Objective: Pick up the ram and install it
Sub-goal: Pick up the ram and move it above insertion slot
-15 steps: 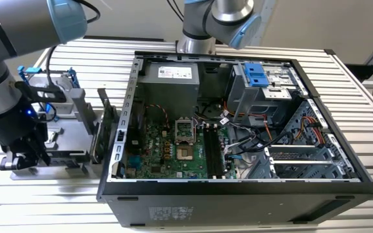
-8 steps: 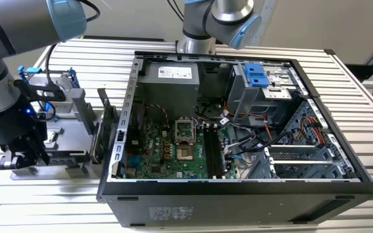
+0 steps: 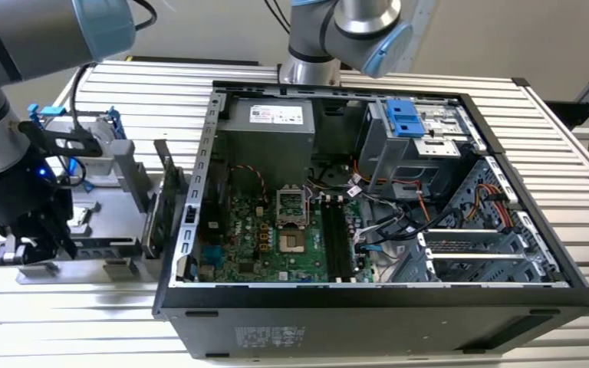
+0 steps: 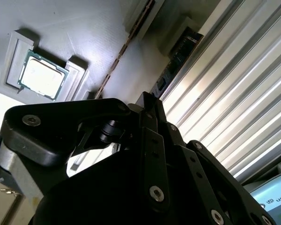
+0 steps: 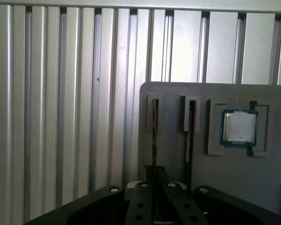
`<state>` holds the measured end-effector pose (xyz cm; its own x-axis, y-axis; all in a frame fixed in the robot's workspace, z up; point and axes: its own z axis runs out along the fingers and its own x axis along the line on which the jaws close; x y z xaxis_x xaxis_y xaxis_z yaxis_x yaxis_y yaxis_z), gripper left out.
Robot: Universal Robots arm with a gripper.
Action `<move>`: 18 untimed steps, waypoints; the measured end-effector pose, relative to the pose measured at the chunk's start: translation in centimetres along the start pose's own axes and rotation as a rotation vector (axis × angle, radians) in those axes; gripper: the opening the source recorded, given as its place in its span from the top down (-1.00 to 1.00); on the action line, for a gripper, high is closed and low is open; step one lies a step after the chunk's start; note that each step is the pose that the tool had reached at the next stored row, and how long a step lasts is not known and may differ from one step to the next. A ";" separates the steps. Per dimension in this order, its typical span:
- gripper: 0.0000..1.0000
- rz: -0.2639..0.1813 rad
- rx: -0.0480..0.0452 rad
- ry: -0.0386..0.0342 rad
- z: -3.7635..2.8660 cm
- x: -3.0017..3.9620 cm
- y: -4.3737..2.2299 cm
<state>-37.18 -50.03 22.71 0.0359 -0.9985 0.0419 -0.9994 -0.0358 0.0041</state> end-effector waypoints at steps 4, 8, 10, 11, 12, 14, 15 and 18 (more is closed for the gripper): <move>1.00 0.000 -0.0002 0.0001 -0.26 0.01 0.01; 1.00 0.000 -0.0001 0.0000 -0.56 0.03 0.00; 1.00 0.000 -0.0001 0.0001 -0.74 0.04 0.00; 1.00 0.000 -0.0001 0.0001 -0.84 0.04 0.00; 1.00 0.000 -0.0001 0.0001 -0.95 0.04 0.00; 1.00 0.000 0.0000 0.0000 -1.45 0.06 0.01; 1.00 0.000 -0.0001 0.0000 -1.55 0.06 0.02; 1.00 0.000 -0.0001 0.0001 -1.83 0.07 0.02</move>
<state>-37.19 -50.03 24.54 0.0358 -0.9985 0.0420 -0.9994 -0.0357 0.0042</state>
